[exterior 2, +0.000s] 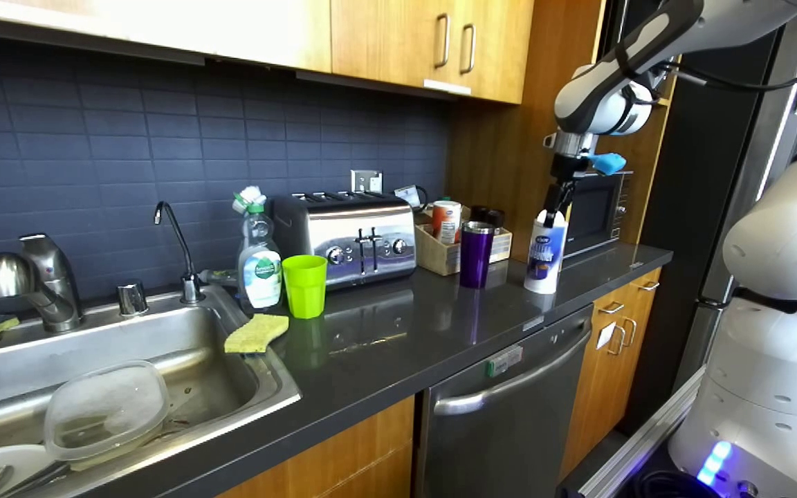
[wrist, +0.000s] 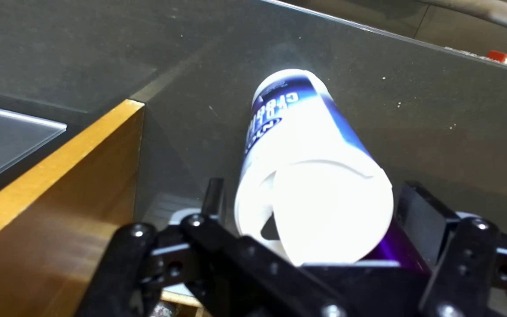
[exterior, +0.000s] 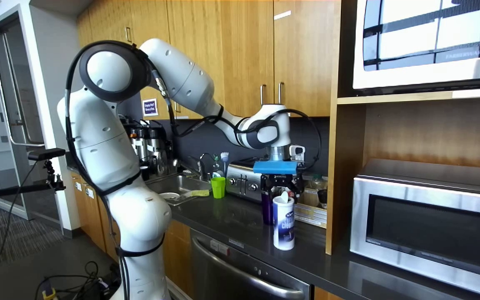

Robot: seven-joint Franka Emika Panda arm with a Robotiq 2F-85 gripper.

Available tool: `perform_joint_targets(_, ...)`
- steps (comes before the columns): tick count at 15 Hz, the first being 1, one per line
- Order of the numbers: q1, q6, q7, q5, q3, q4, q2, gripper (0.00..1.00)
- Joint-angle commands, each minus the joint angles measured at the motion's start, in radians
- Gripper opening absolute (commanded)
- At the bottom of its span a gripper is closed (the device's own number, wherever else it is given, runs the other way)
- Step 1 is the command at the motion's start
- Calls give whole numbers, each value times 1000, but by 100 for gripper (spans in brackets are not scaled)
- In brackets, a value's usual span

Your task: Pick up the blue container from the table and place it next to the red container in the box

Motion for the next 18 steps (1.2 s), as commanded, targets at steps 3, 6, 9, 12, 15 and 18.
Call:
perform_joint_targets(3, -6, 8, -43, 52, 7, 17, 34, 100)
perform_joint_targets(6, -5, 8, -46, 65, 12, 21, 47, 100)
perform_joint_targets(9, -7, 10, -50, 68, 17, 26, 57, 100)
perform_joint_targets(12, -10, 16, -49, 64, 20, 33, 71, 100)
perform_joint_targets(15, -13, 20, -49, 62, 23, 42, 86, 75)
perform_joint_targets(18, -16, 26, -47, 59, 25, 46, 96, 61)
